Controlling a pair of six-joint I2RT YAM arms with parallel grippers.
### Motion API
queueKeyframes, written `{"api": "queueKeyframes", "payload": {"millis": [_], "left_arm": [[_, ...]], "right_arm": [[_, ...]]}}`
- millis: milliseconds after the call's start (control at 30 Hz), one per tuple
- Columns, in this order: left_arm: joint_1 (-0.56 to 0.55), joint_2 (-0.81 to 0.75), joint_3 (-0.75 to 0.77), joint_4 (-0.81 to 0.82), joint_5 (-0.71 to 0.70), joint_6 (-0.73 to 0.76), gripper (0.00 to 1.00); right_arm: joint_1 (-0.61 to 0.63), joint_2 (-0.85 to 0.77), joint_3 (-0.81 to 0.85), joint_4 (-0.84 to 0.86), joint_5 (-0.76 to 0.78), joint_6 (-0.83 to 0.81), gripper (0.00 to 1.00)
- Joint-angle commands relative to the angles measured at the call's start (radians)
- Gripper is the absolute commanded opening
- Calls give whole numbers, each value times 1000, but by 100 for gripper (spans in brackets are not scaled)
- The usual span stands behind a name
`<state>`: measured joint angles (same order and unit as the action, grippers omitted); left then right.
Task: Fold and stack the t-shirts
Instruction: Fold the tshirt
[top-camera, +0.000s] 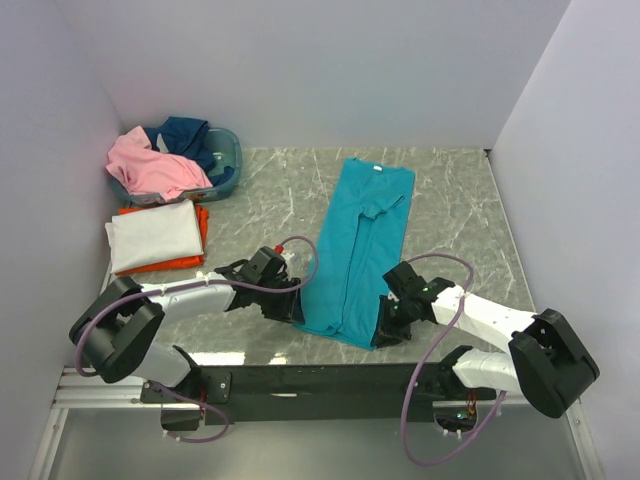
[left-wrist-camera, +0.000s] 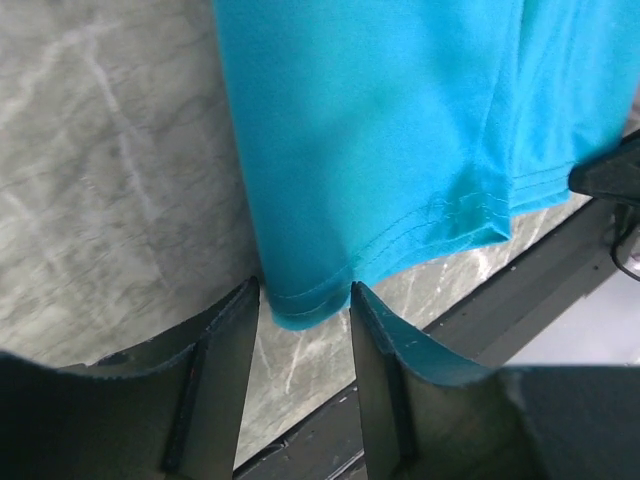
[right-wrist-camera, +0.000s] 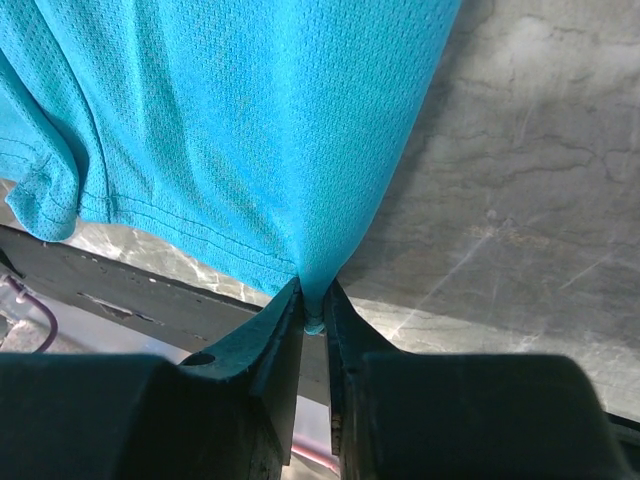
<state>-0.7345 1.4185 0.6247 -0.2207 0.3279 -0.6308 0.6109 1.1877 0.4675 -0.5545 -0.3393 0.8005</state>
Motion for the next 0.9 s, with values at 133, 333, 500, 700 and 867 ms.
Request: {"api": "queueKeyframes", "payload": {"millis": [133,333,500,700,867], "left_arm": [[-8,49,0,52,60,3,38],[-9,83,15,57,79,13,10],[-9,105,29,49,79,19,0],[-9,79,78,-2,31,25,0],[-9,47,138,-65,-35,20,0]], "right_arm": [[12,1,-17,11,26,12,19],[13,-5,-12,5,29,11,17],[13,-14,0,-12,29,3,8],[13,-54,43,-65,36,6,0],[13,-89,115,-137,75,14,0]]}}
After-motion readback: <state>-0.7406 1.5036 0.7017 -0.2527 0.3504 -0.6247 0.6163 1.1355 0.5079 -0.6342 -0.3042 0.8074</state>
